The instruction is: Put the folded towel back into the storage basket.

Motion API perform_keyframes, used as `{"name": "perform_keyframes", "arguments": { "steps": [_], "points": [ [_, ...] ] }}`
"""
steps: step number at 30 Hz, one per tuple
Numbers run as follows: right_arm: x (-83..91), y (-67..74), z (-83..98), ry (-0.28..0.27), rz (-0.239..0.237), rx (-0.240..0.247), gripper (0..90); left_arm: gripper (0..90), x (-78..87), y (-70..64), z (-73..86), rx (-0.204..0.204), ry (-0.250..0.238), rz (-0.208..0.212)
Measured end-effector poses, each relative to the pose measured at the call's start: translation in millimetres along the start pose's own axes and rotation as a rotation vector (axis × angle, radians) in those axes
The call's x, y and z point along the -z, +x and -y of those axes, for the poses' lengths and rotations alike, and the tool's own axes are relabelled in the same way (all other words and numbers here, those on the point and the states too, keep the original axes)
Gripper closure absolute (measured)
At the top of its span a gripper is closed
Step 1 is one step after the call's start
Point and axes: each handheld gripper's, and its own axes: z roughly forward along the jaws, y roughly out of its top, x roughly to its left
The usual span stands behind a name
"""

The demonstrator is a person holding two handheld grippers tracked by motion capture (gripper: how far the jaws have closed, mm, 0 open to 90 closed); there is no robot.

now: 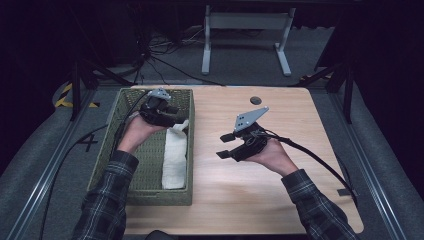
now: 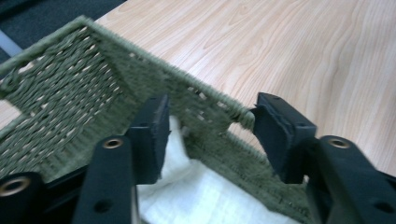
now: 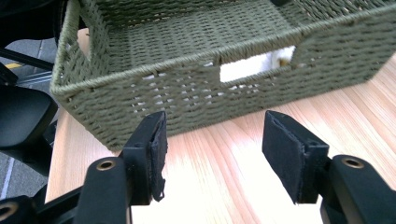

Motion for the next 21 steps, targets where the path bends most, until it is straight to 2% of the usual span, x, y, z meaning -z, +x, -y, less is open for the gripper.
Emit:
{"name": "perform_keyframes", "arguments": {
  "steps": [5, 8, 9, 10, 11, 12, 14, 16, 17, 21],
  "points": [
    [5.6, -6.2, 9.4, 0.014, 0.008, -0.018, 38.0, 36.8, -3.3, -6.6, -4.3, 0.001, -0.007, -0.002],
    [10.0, -9.1, 16.2, 0.024, 0.014, -0.022, 37.1, 33.0, -3.9, -12.8, -7.1, 0.011, -0.029, 0.006],
    [12.5, -10.3, 19.7, 0.024, 0.015, -0.026, 36.5, 31.3, -4.6, -20.2, -10.3, 0.011, -0.027, 0.012],
    [12.5, -10.3, 19.7, 0.024, 0.015, -0.026, 36.5, 30.2, -4.6, -20.2, -10.3, 0.011, -0.027, 0.012],
    [17.2, -12.6, 26.0, 0.026, 0.016, -0.030, 35.8, 29.4, -6.0, -28.9, -13.2, 0.006, -0.028, 0.011],
    [17.2, -12.6, 26.0, 0.026, 0.016, -0.030, 35.8, 28.9, -6.0, -28.9, -13.2, 0.006, -0.028, 0.011],
    [21.3, -13.7, 30.9, 0.028, 0.021, -0.031, 35.2, 27.7, -8.0, -39.2, -16.8, 0.003, -0.020, 0.014],
    [30.2, -14.9, 39.4, 0.025, 0.025, -0.032, 34.8, 25.0, -11.1, -53.4, -21.5, 0.007, -0.021, 0.018],
    [30.2, -14.9, 39.4, 0.025, 0.025, -0.032, 34.8, 23.8, -11.1, -53.4, -21.5, 0.007, -0.021, 0.018],
    [45.6, -16.4, 55.6, 0.030, 0.037, -0.036, 33.2, 21.2, -18.2, -75.2, -29.1, 0.006, -0.011, 0.015]
  ]
}}
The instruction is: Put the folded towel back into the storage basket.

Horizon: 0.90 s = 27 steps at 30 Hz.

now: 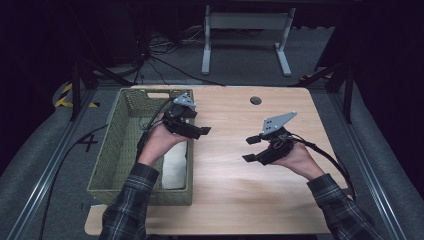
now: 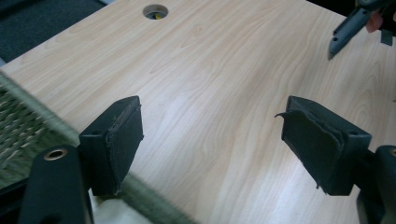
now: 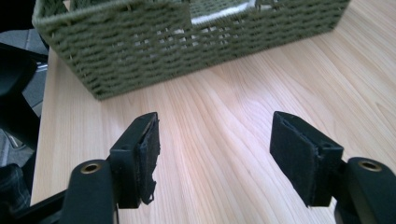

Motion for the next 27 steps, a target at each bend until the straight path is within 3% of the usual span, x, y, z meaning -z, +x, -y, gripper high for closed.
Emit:
{"name": "perform_keyframes", "arguments": {
  "steps": [7, 8, 15, 22, 27],
  "points": [
    [20.5, -5.1, 23.4, -0.010, 0.012, -0.017, 32.2, 20.0, -24.1, -43.2, -11.6, -0.015, 0.017, -0.016],
    [20.5, -5.1, 23.4, -0.010, 0.012, -0.017, 32.2, 20.0, -24.1, -43.2, -11.6, -0.015, 0.017, -0.016],
    [34.3, -4.2, 52.3, -0.013, 0.039, -0.019, 30.8, 20.1, -51.6, -82.4, -13.3, -0.035, 0.048, -0.031],
    [39.4, 0.1, 90.0, -0.036, 0.051, -0.053, 31.0, 20.2, -88.2, -116.6, -1.2, -0.068, 0.090, 0.026],
    [38.0, 1.2, 109.3, -0.002, 0.063, -0.064, 30.9, 20.2, -110.0, -129.9, 11.2, -0.085, 0.114, 0.062]
  ]
}}
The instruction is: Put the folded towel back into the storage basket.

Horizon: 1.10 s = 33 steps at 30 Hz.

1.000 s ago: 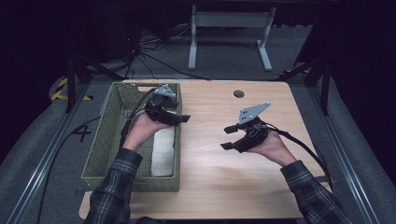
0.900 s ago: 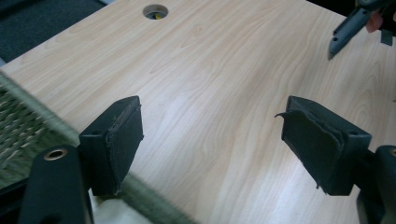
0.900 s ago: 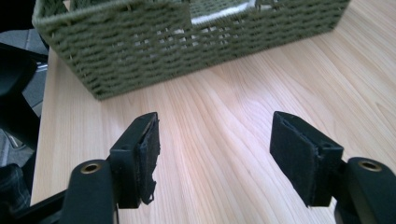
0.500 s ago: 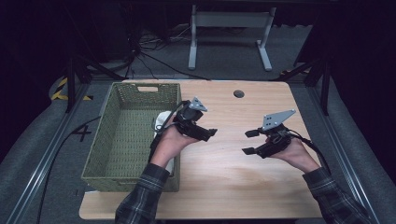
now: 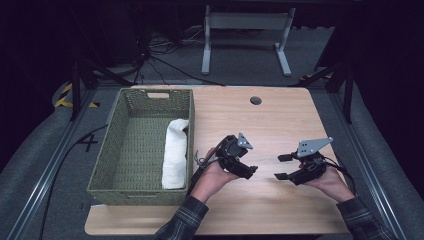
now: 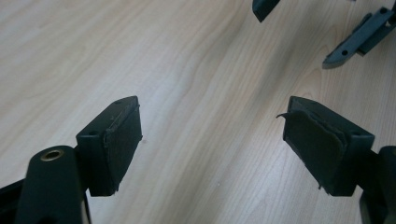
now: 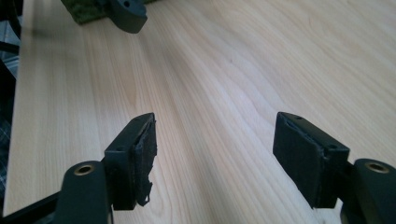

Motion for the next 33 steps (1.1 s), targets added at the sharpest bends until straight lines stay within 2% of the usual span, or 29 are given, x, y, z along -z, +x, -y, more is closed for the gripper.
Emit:
{"name": "perform_keyframes", "arguments": {
  "steps": [7, 10, 16, 19, 24, 29, 33],
  "points": [
    [-3.6, -1.4, 20.0, 0.044, 0.027, 0.000, 30.0, 20.2, -22.7, -10.2, 16.9, -0.020, 0.044, 0.029],
    [-6.6, -1.5, 25.9, 0.063, 0.047, 0.006, 28.5, 20.1, -28.4, -13.5, 23.6, -0.033, 0.059, 0.023],
    [-12.0, 0.2, 37.2, 0.092, 0.066, 0.018, 26.6, 20.1, -38.2, -13.9, 36.9, -0.023, 0.058, 0.015],
    [-15.5, 0.9, 42.7, 0.094, 0.063, 0.019, 26.6, 20.1, -43.9, -12.7, 43.0, -0.032, 0.060, 0.009],
    [-23.9, 1.8, 46.4, 0.143, 0.076, 0.038, 26.6, 18.4, -47.4, -9.2, 48.9, -0.038, 0.067, 0.000],
    [-24.0, 1.4, 46.7, 0.141, 0.072, 0.035, 26.5, 15.7, -49.4, -12.2, 51.6, -0.065, 0.050, -0.013],
    [-24.7, 1.8, 47.1, 0.134, 0.071, 0.034, 25.9, 15.3, -50.4, -13.0, 52.4, -0.066, 0.037, -0.010]
  ]
}}
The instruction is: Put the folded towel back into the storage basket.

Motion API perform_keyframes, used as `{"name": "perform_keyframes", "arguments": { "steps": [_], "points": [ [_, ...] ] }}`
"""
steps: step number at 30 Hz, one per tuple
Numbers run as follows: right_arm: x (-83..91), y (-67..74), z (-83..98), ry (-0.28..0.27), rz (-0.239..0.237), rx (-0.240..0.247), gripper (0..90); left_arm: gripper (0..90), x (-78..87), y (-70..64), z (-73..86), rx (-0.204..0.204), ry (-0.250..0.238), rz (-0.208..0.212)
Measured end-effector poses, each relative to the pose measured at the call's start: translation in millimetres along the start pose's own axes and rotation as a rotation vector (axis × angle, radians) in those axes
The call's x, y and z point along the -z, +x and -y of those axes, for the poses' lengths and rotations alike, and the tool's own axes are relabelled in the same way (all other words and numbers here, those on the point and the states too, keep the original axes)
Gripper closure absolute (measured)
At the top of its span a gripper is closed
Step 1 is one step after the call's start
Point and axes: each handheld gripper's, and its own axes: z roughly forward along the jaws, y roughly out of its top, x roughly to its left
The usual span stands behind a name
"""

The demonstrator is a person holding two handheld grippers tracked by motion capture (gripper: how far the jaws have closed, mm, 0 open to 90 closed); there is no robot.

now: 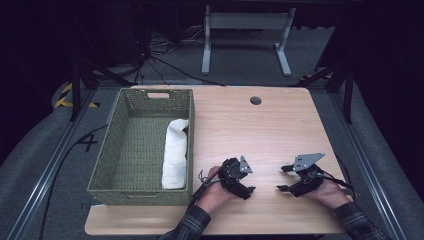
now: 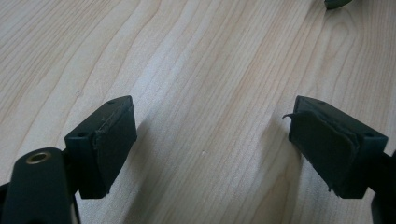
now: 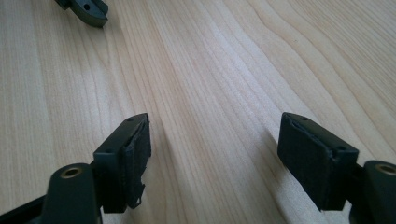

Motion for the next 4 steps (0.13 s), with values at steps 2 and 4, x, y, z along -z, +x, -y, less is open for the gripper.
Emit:
{"name": "perform_keyframes", "arguments": {
  "steps": [2, 4],
  "points": [
    [-0.3, 0.2, 0.1, -0.001, -0.001, 0.003, 25.6, 15.0, -0.5, -0.5, 0.5, -0.003, -0.006, 0.005],
    [-0.5, 0.3, 0.3, -0.004, -0.002, 0.000, 25.3, 14.6, -1.0, -0.7, 0.7, -0.007, -0.011, 0.007]
  ]
}}
